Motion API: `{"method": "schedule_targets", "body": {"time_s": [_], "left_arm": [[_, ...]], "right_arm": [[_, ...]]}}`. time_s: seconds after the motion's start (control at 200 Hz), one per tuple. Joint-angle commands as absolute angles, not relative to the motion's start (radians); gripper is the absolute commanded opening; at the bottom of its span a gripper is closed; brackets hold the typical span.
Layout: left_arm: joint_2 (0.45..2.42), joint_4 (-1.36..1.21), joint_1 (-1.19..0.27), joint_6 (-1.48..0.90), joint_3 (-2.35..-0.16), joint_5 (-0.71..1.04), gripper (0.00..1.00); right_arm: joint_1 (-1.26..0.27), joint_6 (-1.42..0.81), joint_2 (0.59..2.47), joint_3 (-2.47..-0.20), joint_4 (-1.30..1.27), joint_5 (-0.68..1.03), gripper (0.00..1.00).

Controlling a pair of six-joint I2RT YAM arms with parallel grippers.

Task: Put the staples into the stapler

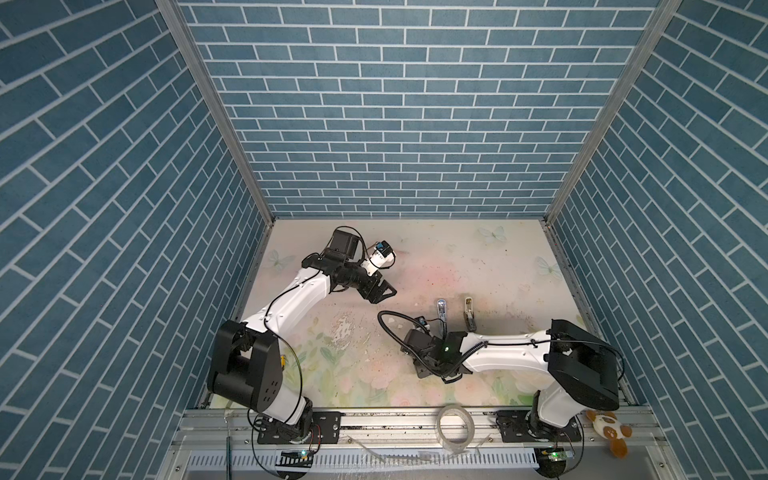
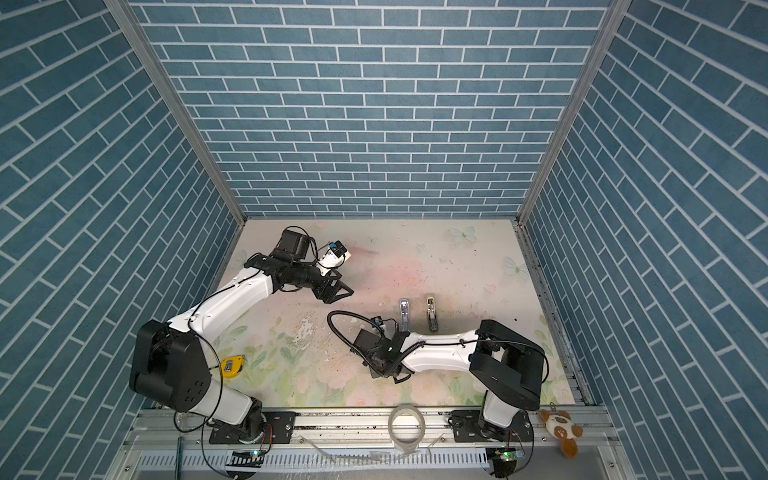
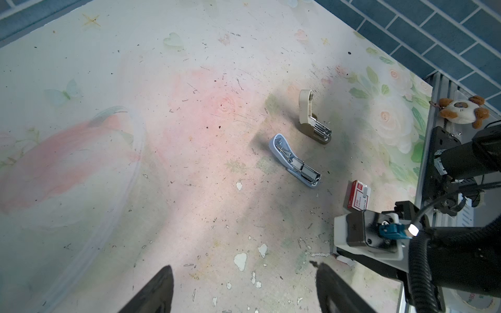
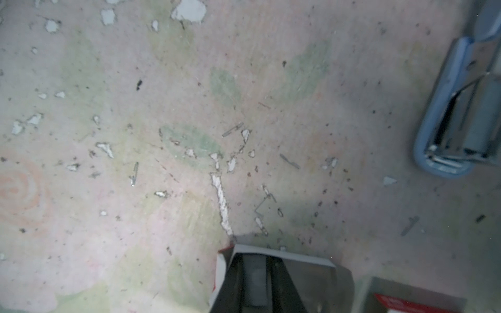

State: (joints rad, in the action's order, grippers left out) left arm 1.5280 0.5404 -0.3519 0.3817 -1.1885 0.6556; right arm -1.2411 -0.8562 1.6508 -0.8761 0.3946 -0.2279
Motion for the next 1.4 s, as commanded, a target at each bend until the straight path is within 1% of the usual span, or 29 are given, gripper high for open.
{"method": "schedule_targets", "body": {"time_s": [0.0, 0.205, 0.475, 0.65, 0.87, 1.025, 1.135, 1.285, 1.395], "left_arm": [[1.522, 0.532, -0.357, 0.386, -1.171, 0.658, 0.84], [1.509, 0.520, -0.356, 0.385, -1.158, 0.645, 0.84], [1.510, 0.499, -0.351, 0.362, -1.148, 0.622, 0.84], [1.518, 0.488, -0.339, 0.338, -1.146, 0.598, 0.84], [1.517, 0.485, -0.337, 0.334, -1.146, 0.595, 0.84], [1.513, 0.471, -0.319, 0.285, -1.135, 0.573, 0.84], [1.505, 0.470, -0.260, 0.224, -1.133, 0.547, 0.83], [1.457, 0.459, -0.118, 0.141, -1.105, 0.609, 0.83], [1.411, 0.477, -0.092, 0.143, -1.059, 0.659, 0.83]], "right_arm": [[-1.243, -0.871, 1.680, -0.876, 0.446, -0.271, 0.18], [-1.243, -0.881, 1.658, -0.862, 0.437, -0.284, 0.13], [-1.243, -0.879, 1.593, -0.842, 0.402, -0.292, 0.10], [-1.241, -0.890, 1.568, -0.823, 0.380, -0.294, 0.10], [-1.232, -0.930, 1.587, -0.805, 0.359, -0.316, 0.10], [-1.223, -0.952, 1.595, -0.793, 0.319, -0.318, 0.10], [-1.214, -0.962, 1.601, -0.787, 0.265, -0.303, 0.10], [-1.204, -0.962, 1.634, -0.815, 0.236, -0.291, 0.10], [-1.192, -0.947, 1.672, -0.853, 0.221, -0.275, 0.10]]}}
